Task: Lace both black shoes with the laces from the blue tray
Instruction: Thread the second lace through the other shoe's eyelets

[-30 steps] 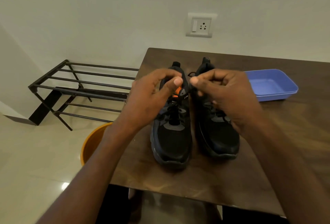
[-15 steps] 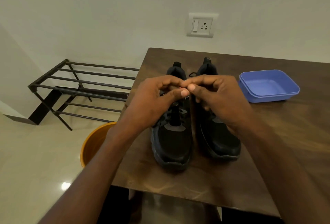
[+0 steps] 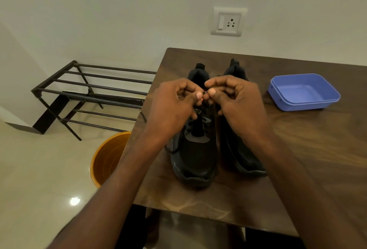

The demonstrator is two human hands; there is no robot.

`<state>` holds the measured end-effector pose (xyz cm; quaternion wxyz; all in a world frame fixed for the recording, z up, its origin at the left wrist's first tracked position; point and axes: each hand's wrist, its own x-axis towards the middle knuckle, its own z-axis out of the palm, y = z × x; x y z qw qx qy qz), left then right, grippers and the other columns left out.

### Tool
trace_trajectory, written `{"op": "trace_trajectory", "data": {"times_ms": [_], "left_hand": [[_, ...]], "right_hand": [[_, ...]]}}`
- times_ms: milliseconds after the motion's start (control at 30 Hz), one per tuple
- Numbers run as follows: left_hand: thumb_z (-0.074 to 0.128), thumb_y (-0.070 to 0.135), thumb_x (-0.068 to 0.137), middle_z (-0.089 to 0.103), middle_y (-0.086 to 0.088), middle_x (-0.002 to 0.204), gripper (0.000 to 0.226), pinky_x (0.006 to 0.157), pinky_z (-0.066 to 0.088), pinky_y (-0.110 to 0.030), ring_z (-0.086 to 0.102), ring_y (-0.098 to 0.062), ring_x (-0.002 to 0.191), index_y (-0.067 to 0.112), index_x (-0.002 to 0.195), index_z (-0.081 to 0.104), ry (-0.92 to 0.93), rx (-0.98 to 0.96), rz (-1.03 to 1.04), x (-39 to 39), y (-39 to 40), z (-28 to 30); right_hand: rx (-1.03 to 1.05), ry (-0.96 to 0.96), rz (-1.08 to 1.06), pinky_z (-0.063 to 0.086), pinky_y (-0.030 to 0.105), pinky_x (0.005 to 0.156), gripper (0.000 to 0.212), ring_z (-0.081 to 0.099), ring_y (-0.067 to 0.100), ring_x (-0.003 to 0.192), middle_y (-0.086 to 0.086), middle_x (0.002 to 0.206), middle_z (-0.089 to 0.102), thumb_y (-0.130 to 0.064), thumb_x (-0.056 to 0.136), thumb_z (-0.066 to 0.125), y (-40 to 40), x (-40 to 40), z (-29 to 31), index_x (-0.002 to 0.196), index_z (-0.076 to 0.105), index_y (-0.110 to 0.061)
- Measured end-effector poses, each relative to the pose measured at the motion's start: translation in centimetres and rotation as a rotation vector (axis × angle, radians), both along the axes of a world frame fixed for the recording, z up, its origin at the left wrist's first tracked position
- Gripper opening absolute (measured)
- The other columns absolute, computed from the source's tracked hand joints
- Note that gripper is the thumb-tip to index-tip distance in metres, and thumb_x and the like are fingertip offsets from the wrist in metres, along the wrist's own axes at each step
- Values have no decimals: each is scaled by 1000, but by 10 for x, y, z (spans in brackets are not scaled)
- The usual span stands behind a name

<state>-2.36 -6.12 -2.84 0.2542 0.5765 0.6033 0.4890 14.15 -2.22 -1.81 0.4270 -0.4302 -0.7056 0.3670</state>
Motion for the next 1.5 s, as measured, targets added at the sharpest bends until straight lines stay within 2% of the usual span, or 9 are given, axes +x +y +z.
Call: {"op": "trace_trajectory", "data": {"times_ms": [133,233,500,700,900,1067,1233,1367,1500], "left_hand": [[66,18,100,73,4,80,12,76,63,-31,72,-11,78,22,103,77,55,-13,128,-2,5,-11],[70,22,98,70,10,73,9,74,63,-34,69,-6,72,21,100,79,86,0,151,-2,7,-14],[70,21,98,66,7,87,9,70,53,-23,60,-6,72,17,102,78,296,87,87,1,13,-21],[68,12,98,55,18,84,12,70,42,-5,56,8,79,19,99,77,273,38,15,7,20,-24],[68,8,96,63,14,88,20,72,46,-9,61,0,83,26,91,75,185,-43,-3,8,25,-24],[67,9,96,58,18,79,26,67,45,-9,59,5,78,32,84,70,292,-64,37,15,23,-19],[73,27,94,65,10,100,9,70,50,-16,62,-5,84,34,94,67,296,-87,171,19,25,-21],[74,21,94,60,4,104,13,68,41,1,56,-5,85,31,88,69,318,-48,186,18,25,-22],[70,12,96,63,1,107,16,70,41,2,58,-6,93,25,88,74,268,-84,124,14,26,-26]], "right_hand": [[256,-396,-75,45,12,83,41,56,5,100,-4,113,63,6,92,59,10,-3,-16,122,72,-18],[256,-530,-31,48,25,84,47,49,9,100,-1,112,55,6,88,63,13,-6,-25,126,71,-20],[207,-370,-125,58,40,88,29,64,14,100,-3,109,66,-1,87,74,18,-3,-30,107,76,-22],[178,-316,-160,51,9,81,27,62,1,92,-7,103,68,1,87,75,16,2,-32,102,77,-22],[160,-278,-131,49,5,81,30,63,-2,92,-9,101,67,4,86,74,18,2,-33,102,78,-21],[156,-297,-129,48,5,84,28,61,-2,95,-11,103,67,2,89,72,18,2,-32,100,79,-23],[143,-270,-168,58,24,88,27,67,4,98,-7,106,72,-1,92,69,18,-2,-35,105,79,-22],[85,-228,-191,46,1,81,29,65,-6,94,-9,105,75,1,90,70,14,-5,-33,106,79,-22],[48,-206,-231,44,-2,77,30,64,-9,89,-15,95,73,1,89,69,9,-9,-32,104,79,-23]]}}
